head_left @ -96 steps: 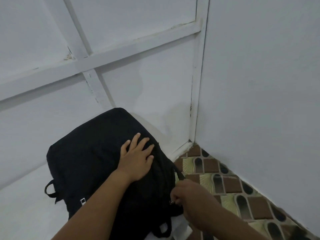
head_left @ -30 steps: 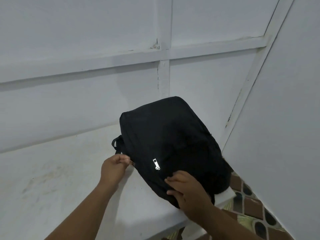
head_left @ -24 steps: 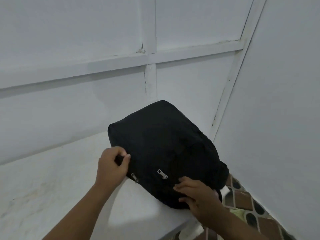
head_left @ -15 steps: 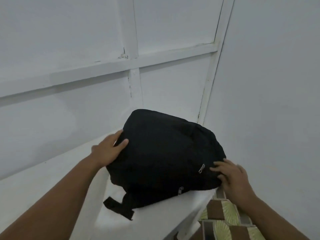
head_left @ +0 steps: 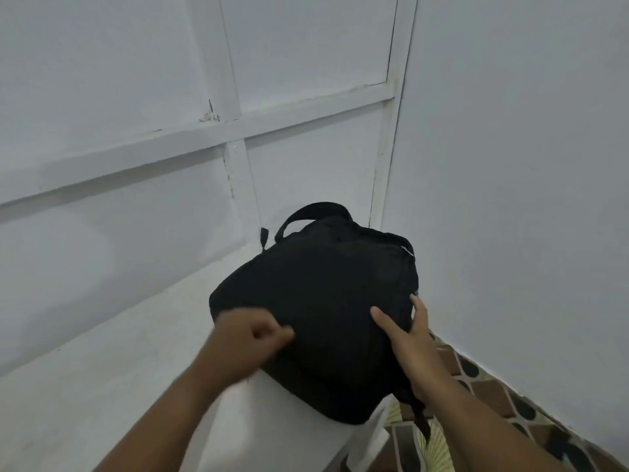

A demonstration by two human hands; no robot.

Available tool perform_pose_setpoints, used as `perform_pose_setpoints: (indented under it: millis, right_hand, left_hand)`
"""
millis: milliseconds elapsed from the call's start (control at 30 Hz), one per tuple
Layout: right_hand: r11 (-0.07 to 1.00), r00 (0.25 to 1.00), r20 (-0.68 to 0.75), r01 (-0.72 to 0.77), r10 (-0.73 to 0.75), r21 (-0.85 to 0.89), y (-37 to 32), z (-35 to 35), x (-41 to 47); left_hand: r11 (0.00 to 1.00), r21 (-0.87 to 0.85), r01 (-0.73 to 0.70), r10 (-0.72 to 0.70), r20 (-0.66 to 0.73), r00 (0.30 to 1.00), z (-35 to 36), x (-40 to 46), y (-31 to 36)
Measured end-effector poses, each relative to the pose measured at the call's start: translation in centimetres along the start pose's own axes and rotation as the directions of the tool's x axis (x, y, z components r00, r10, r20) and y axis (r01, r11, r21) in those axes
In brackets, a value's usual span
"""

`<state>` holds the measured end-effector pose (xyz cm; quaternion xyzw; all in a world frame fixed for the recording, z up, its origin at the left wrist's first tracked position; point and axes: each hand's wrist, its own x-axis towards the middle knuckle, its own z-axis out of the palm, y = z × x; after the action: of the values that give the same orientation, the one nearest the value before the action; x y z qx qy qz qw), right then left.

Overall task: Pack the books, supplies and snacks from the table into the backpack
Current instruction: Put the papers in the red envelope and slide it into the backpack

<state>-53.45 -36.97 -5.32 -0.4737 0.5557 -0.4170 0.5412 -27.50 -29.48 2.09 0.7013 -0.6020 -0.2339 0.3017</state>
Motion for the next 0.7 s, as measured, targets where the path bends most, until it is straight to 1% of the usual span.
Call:
perform_pose_setpoints:
  millis: [33, 67, 100, 133, 167, 200, 233, 267, 333, 400, 467, 500, 567, 633, 700]
  right_hand:
    - [1.0, 0.999, 0.033, -0.013, 0.014, -0.011, -0.2, -0.5, 0.7]
    - [1.0, 0.998, 0.061, -0.017, 0.018, -0.022, -0.2, -0.9, 1.2]
    - [0.999, 0.996, 0.087, -0.012, 0.015, -0.03, -0.2, -1.3, 1.7]
    - [0.999, 0.994, 0.106, -0.002, 0.005, -0.035, -0.4, -1.5, 2.1]
    - [0.999, 0.993, 0.118, 0.007, -0.002, -0.04, -0.5, -1.7, 2.6]
    - [0.999, 0.992, 0.124, 0.016, -0.011, -0.044, -0.6, -1.9, 3.1]
    - [0.999, 0.991, 0.13, 0.023, -0.017, -0.044, -0.8, -2.1, 3.6]
    - [0.999, 0.989, 0.145, 0.027, -0.022, -0.036, -1.0, -2.5, 4.3]
    - [0.999, 0.98, 0.195, 0.035, -0.03, -0.02, -1.3, -3.4, 5.6]
    - [1.0, 0.957, 0.288, 0.023, -0.02, -0.008, -1.9, -4.4, 7.0]
    - [0.999, 0.913, 0.408, -0.036, 0.02, 0.032, -2.7, -4.9, 8.4]
    - [0.995, 0.89, 0.455, -0.076, 0.041, 0.059, -3.0, -5.0, 9.0]
    - [0.986, 0.858, 0.507, -0.145, 0.084, 0.083, -3.2, -5.1, 10.4]
    - [0.975, 0.84, 0.53, -0.197, 0.114, 0.102, -3.1, -5.3, 11.6]
    - [0.967, 0.828, 0.547, -0.227, 0.127, 0.118, -3.3, -5.2, 12.3]
  left_hand:
    - [1.0, -0.025, -0.012, 0.008, -0.175, 0.985, -0.8, 1.8, -0.3]
    - [0.999, -0.037, -0.007, -0.004, -0.299, 0.954, -1.7, 3.7, -0.6]
    - [1.0, -0.015, 0.013, -0.017, -0.339, 0.941, -2.4, 5.6, -1.0]
    - [0.998, 0.028, 0.063, -0.053, -0.272, 0.961, -2.8, 7.3, -1.5]
    - [0.988, 0.041, 0.146, -0.14, -0.128, 0.982, -3.0, 8.6, -2.1]
    - [0.974, -0.001, 0.227, -0.227, 0.038, 0.973, -3.0, 9.6, -2.6]
    - [0.953, -0.03, 0.301, -0.292, 0.175, 0.94, -3.0, 10.1, -2.7]
    - [0.945, -0.046, 0.325, -0.305, 0.24, 0.921, -3.1, 10.3, -2.7]
    - [0.946, -0.06, 0.318, -0.29, 0.283, 0.914, -3.3, 10.6, -2.7]
    - [0.921, -0.151, 0.359, -0.283, 0.373, 0.884, -3.0, 10.3, -2.6]
    - [0.856, -0.287, 0.43, -0.282, 0.438, 0.854, -1.9, 10.0, -3.6]
    - [0.817, -0.361, 0.449, -0.268, 0.452, 0.851, -1.5, 9.8, -3.9]
    - [0.767, -0.458, 0.45, -0.231, 0.457, 0.859, -0.9, 10.0, -4.5]
    - [0.766, -0.491, 0.415, -0.201, 0.431, 0.88, -0.8, 10.2, -4.6]
    - [0.76, -0.513, 0.399, -0.208, 0.389, 0.897, -0.6, 10.0, -4.5]
